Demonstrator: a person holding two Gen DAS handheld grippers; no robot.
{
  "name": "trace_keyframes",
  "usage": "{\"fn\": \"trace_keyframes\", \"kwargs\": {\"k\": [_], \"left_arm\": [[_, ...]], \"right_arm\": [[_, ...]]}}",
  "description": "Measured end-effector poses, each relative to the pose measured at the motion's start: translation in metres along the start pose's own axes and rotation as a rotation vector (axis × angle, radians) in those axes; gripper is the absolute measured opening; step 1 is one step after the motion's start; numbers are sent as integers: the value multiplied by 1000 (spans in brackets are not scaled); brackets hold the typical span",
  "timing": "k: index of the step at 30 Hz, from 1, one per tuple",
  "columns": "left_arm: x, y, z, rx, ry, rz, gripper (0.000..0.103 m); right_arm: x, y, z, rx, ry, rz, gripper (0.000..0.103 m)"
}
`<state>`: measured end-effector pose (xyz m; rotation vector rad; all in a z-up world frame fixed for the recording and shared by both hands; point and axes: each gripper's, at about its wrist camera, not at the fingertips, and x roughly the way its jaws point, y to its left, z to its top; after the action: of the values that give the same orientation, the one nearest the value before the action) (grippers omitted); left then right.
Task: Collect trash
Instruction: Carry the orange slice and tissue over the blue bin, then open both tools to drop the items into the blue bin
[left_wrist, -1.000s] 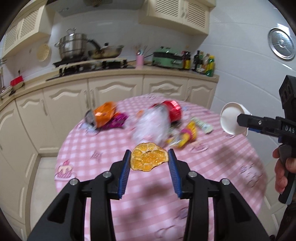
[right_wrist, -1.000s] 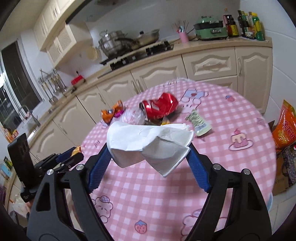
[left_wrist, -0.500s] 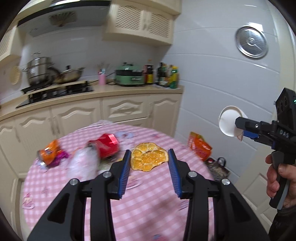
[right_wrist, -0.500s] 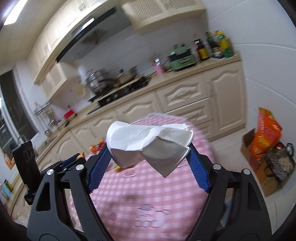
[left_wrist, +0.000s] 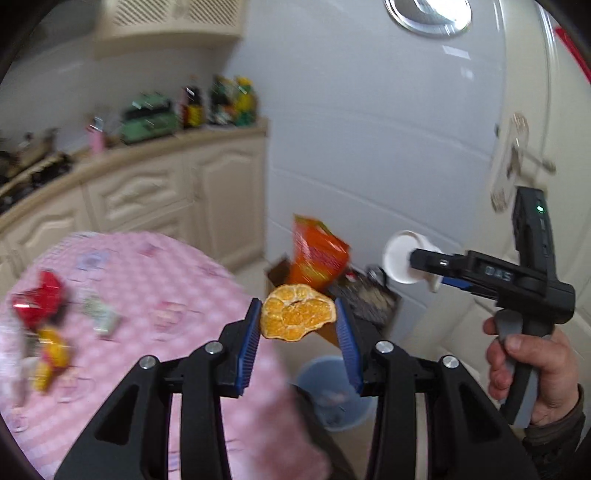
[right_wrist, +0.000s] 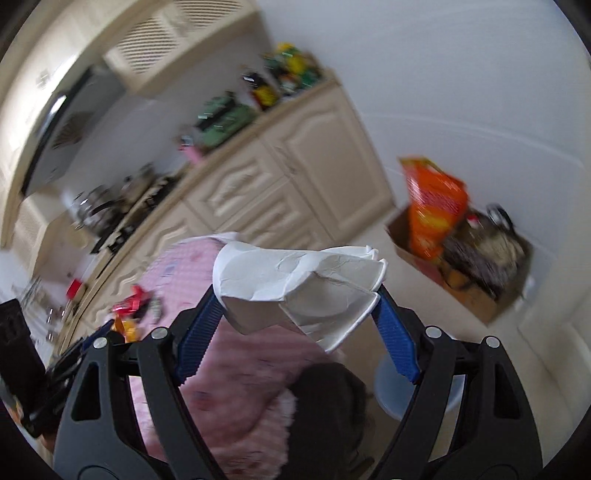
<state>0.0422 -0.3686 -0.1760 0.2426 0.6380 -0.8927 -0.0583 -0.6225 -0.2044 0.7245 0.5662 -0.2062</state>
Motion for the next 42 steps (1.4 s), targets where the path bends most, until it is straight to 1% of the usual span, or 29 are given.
{"fn": "trace_keyframes", "kwargs": {"k": [5,9,11,14,17,18,19,20,21,22,23,25,30,34,42], "left_arm": [[66,-50,-14,58,117,-56,39],[122,-78,-29,84,228,-84,39],[154,-86,-39,91,293,-83,39],[200,-91,-55,96,394,-62,39],[233,-91,-68,90,476,-59,39],[242,-90,-70,90,495,-53,40],[248,-87,-75,84,511,-51,43],[254,-85,-76,75,528,-52,50],[258,-82,-77,65,537,-50,71],[260,-80,-77,54,534,-43,85],[261,-80,-77,54,527,-34,86],[261,-81,-78,64,526,-16,86],[252,-78,-74,48,517,-4,86],[233,-80,-65,55,475,6,86],[180,-81,-38,21,371,-35,88]], "right_arm": [[30,-67,-13,123,77,-43,79],[59,-109,-27,222,150,-64,79],[72,-126,-34,263,181,-68,79],[92,-150,-46,321,224,-65,80],[112,-171,-57,389,266,-68,80],[119,-178,-60,414,286,-61,83],[124,-184,-64,439,299,-62,87],[127,-188,-65,450,306,-69,94],[129,-191,-68,459,314,-81,97],[130,-193,-69,461,318,-83,97],[130,-196,-70,468,318,-80,97],[127,-198,-71,473,306,-83,97],[113,-195,-69,462,270,-99,97],[97,-186,-63,444,240,-109,97],[61,-144,-39,377,149,-94,97]]}}
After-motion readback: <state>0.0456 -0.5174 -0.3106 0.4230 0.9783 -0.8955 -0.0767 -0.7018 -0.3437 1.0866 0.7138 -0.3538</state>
